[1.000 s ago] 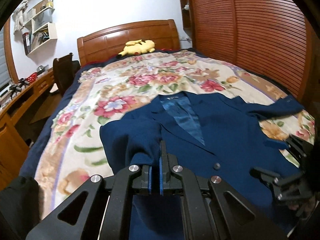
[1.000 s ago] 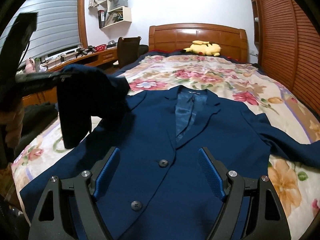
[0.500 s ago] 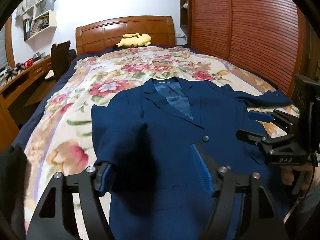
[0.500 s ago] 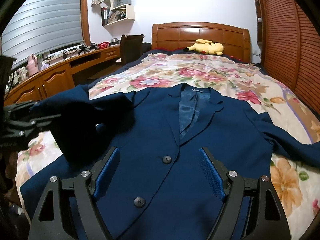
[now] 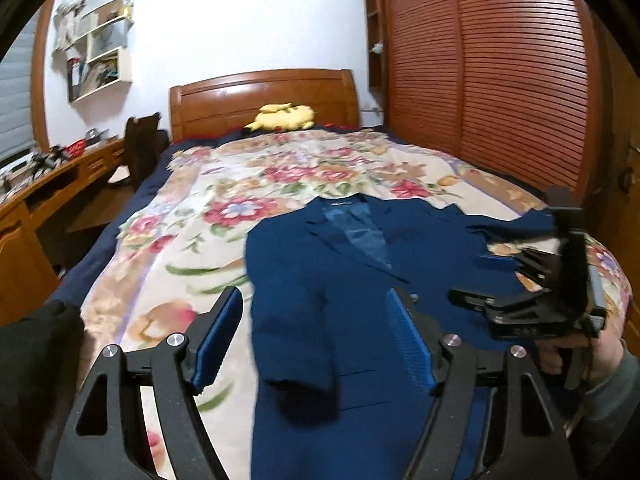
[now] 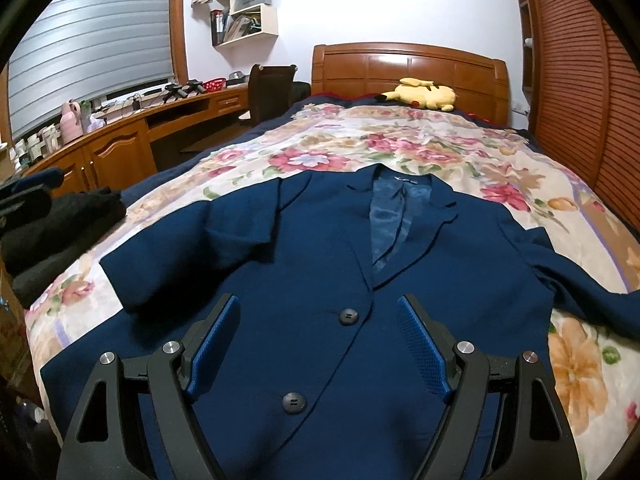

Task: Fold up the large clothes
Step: 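Lift the sleeve with the left tool and lay it across the jacket front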

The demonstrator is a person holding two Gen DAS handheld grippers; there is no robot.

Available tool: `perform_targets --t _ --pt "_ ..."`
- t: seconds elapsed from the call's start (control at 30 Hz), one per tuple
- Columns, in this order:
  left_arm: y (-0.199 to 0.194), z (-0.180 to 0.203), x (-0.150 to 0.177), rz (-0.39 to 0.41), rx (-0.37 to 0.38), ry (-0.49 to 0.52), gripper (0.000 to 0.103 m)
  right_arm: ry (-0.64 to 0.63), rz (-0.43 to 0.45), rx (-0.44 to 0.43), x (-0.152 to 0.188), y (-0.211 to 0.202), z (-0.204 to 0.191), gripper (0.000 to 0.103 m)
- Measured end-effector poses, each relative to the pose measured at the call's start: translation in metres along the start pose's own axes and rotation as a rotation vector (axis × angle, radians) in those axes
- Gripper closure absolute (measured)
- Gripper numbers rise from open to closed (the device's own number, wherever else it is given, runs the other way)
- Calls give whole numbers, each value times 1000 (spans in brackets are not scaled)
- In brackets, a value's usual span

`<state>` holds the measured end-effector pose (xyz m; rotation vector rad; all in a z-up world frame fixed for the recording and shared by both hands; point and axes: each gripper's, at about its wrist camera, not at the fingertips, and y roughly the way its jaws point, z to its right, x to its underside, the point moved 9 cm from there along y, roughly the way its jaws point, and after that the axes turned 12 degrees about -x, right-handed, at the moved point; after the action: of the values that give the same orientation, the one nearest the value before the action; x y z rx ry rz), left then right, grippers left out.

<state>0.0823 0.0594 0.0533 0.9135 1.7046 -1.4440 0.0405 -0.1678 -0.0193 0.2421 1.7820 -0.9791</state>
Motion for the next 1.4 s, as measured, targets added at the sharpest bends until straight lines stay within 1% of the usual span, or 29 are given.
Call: perform_targets --t 0.17,0.27,0.37,0.4,0.43,0.47,0.5,0.53,0.63,0.73,0.83,0.87,0.9,1.0,1.1,1.17,1.2,1.23,1.27,1.33,1.4 --pt "40 -18 29 -98 -38 -26 28 -23 -7 -4 2 -1 -3 21" --pt "63 -18 48 -157 -33 -42 28 -36 -17 -4 5 -2 -4 21" --pt "80 -12 61 -197 -12 -58 28 -44 -24 0 5 -2 -1 21" --pt "86 -9 64 -213 -1 -61 37 -45 -26 2 5 -3 0 21" --pt "88 -6 65 -226 13 -60 58 -45 -27 4 5 -4 2 21" --pt "93 -3 67 -246 27 -61 67 -45 -27 6 6 -5 4 21" --pt "97 1 68 -264 38 -67 88 -44 -27 8 6 -6 6 21" --pt "99 4 66 -269 50 -69 94 -44 -26 12 6 -8 9 21" --pt "98 19 54 -252 77 -56 96 -34 -22 25 9 -16 19 21" --pt "93 43 35 -220 97 -26 97 -16 -17 43 12 -24 33 21" --pt "85 76 11 -185 142 4 97 12 -7 60 14 -34 46 21" --pt "84 82 6 -178 152 11 97 22 -3 66 14 -36 50 21" --pt "78 98 -3 -161 175 27 97 32 1 72 14 -38 53 21" --pt "66 126 -20 -129 223 55 97 49 11 86 15 -46 60 21" --pt "57 143 -29 -98 221 79 97 56 13 98 19 -54 65 21" --pt "56 142 -29 -91 196 80 93 63 12 104 20 -54 67 21" --pt "57 140 -27 -92 189 78 84 64 12 107 21 -55 65 21" --pt "56 138 -24 -90 195 77 70 66 12 109 21 -55 65 21" --pt "55 134 -22 -86 197 73 61 68 12 109 20 -55 64 21" --pt "53 125 -17 -70 184 71 37 71 14 105 19 -55 62 21" --pt "50 111 -11 -54 162 55 24 69 16 99 17 -53 58 21"
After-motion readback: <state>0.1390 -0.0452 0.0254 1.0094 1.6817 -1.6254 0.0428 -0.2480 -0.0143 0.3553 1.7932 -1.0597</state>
